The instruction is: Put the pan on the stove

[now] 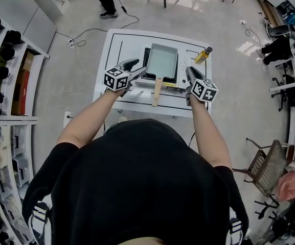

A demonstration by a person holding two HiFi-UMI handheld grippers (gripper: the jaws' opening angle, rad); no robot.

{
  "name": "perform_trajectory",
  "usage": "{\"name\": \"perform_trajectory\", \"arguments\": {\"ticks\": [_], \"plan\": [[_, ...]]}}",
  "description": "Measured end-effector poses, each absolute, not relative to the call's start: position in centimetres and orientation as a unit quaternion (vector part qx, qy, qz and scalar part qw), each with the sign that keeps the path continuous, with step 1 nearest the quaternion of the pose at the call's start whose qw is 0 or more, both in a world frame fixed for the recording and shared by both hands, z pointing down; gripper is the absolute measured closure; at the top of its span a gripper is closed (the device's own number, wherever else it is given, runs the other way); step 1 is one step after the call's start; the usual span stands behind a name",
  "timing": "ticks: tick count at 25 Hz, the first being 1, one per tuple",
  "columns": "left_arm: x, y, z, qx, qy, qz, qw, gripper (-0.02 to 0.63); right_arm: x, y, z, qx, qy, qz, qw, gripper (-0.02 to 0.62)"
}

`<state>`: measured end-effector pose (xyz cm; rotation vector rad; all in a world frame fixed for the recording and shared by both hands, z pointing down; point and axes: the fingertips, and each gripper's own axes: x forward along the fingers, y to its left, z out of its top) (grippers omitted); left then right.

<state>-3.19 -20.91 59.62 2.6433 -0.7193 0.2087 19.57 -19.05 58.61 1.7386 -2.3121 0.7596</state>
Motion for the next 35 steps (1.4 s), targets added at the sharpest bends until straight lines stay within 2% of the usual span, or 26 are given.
{"name": "perform_trajectory", "arguments": {"ticks": [13, 18, 35], "plan": [[-3.1, -22.2, 56.5, 0.942, -0.307, 0.072, 0.115, 0.400, 18.4, -19.3, 54.3, 0.601, -0.780, 0.155, 0.076, 0.571], [-2.8, -22.1, 55.7, 0.942, -0.314, 0.079, 0.083, 0.454, 18.3, -19.3, 54.1, 0.604, -0.779, 0.143, 0.087, 0.574], [-3.6, -22.1, 54.7, 0.932, -0.350, 0.068, 0.060, 0.508, 17.8, -19.2, 53.8, 0.602, -0.781, 0.137, 0.096, 0.580]]}}
